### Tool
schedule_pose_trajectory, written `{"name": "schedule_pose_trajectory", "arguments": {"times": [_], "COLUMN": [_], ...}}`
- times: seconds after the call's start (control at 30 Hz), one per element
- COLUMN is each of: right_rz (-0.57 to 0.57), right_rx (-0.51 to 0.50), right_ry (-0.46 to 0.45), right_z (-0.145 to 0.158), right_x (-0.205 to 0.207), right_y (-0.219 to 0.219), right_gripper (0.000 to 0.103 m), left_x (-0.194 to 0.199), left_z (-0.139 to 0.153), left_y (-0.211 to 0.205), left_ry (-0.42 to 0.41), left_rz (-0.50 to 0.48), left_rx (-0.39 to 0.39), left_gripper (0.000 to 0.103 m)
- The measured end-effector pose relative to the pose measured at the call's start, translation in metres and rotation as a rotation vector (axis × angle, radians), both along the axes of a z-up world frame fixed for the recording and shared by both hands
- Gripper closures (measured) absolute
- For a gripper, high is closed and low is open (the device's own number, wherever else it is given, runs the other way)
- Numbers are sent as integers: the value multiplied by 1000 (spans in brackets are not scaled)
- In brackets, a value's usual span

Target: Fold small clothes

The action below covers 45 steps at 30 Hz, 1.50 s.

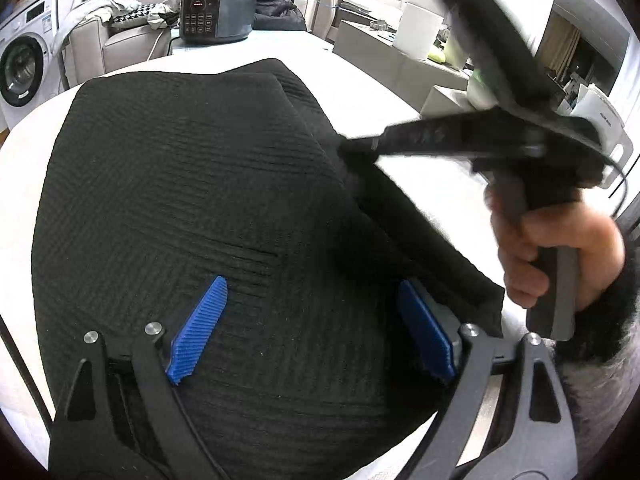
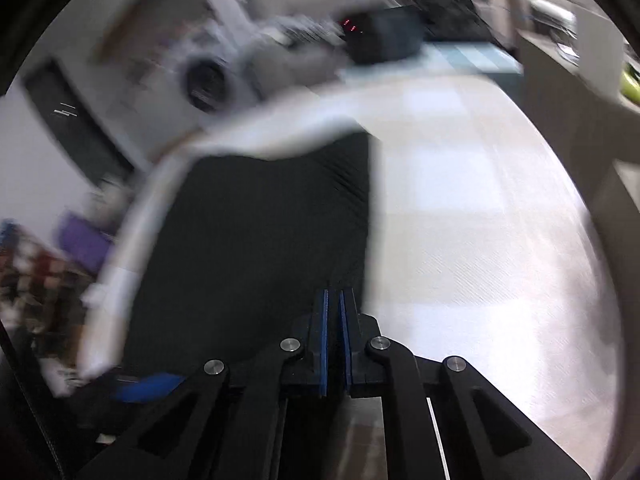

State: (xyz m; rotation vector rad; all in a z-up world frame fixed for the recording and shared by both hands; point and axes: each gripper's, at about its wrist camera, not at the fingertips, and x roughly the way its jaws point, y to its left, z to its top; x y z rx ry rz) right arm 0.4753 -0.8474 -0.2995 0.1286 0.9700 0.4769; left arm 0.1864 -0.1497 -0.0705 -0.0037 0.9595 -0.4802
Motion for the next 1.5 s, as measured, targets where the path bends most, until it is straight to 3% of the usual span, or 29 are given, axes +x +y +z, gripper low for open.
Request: {"name": "schedule_pose_trajectory", "arguments": {"times": [0.07,0.23,0.43,0.57,0.6,0.63,0.8,0.9,1.03,1.1,1.13,1.2,1.33,1.43,1.47,1.5], "right_rz": [-37,-42,55,48,55,76,177,141,78,75,79,120,183,184,182,169], "right_rx": [65,212,261,255,257,259,195,104,11,144,194,301,302,229,212,197], "right_ry": [35,-13,21,75,74,69,-108,-132,19,66,78,119,128,100,93,87], "right_z": [-6,14,15,2,5,7,49,53,15,10,7,5,1,-4,-5,-7], "right_x": [1,2,40,73,79,82,75,83,102,95,88,64,22,12,13,15], "right_y": [-10,-19,17,19,24,25,48,48,40,19,14,-4,-9,-2,1,2], "right_gripper": [92,79,69,70,77,92,94,94,89,84,75,66,66,66,68,79], "left_x": [1,2,19,23,23,22,25,27,25,25,24,20,15,22,23,24], "left_z": [2,17,28,23,21,19,16,13,6,5,4,2,-6,-17,-15,-15], "left_y": [6,46,104,148,157,165,195,204,212,209,209,209,199,191,186,183], "left_ry": [14,17,-42,-19,-18,-18,-13,-18,-2,-1,0,8,27,65,44,33], "left_rz": [3,90,241,346,367,388,460,475,485,480,478,464,430,405,407,401], "left_rx": [-29,-147,-116,-124,-128,-130,-148,-135,-119,-121,-122,-131,-120,-124,-115,-103], "left_gripper": [17,17,17,17,17,17,17,17,17,17,17,17,17,18,22,29]}}
